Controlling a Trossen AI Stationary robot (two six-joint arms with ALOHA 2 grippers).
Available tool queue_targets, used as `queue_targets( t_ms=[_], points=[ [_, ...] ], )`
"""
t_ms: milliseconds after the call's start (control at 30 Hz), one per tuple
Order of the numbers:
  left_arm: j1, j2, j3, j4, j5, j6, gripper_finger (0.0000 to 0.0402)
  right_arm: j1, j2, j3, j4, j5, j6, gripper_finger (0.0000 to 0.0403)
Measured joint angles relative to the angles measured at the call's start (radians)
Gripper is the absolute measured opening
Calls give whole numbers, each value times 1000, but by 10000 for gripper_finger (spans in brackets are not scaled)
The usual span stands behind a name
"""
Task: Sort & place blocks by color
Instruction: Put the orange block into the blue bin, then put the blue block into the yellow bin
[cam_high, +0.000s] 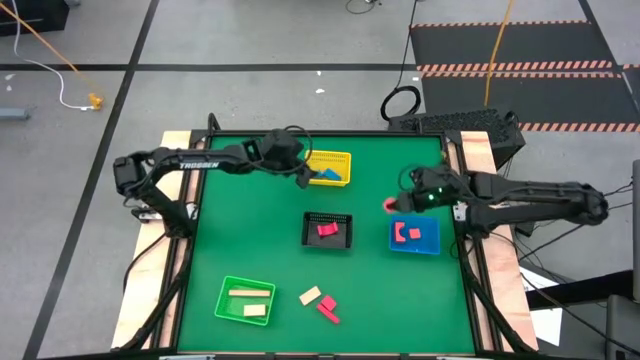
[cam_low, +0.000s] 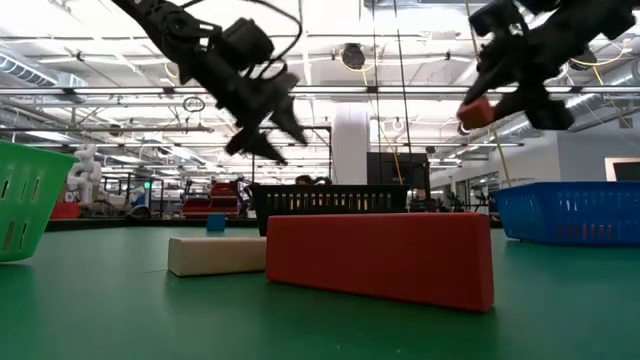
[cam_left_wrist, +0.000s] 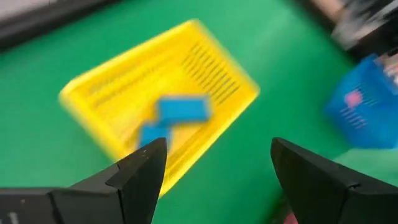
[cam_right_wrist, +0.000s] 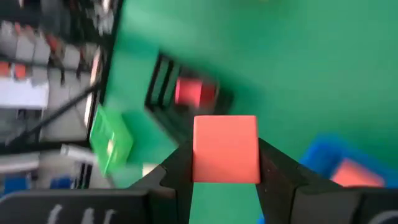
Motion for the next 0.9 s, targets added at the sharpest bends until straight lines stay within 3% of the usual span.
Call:
queue_targets(
  t_ms=[267,500,667,733,900],
  points=[
    [43,0,0,-186,2,60,287,185,14,0,-252,-108,205,113],
    [45,0,0,-201,2,75,287,241,28,0,-474,-114,306,113],
    [45,0,0,-228,2,95,287,254,71,0,-489,-101,298,113],
    [45,0,0,-242,2,107,287,255,91,0,-489,-83,272,136],
    [45,0,0,-266,-22,107,287,254,130,0,-491,-81,222,250]
  ],
)
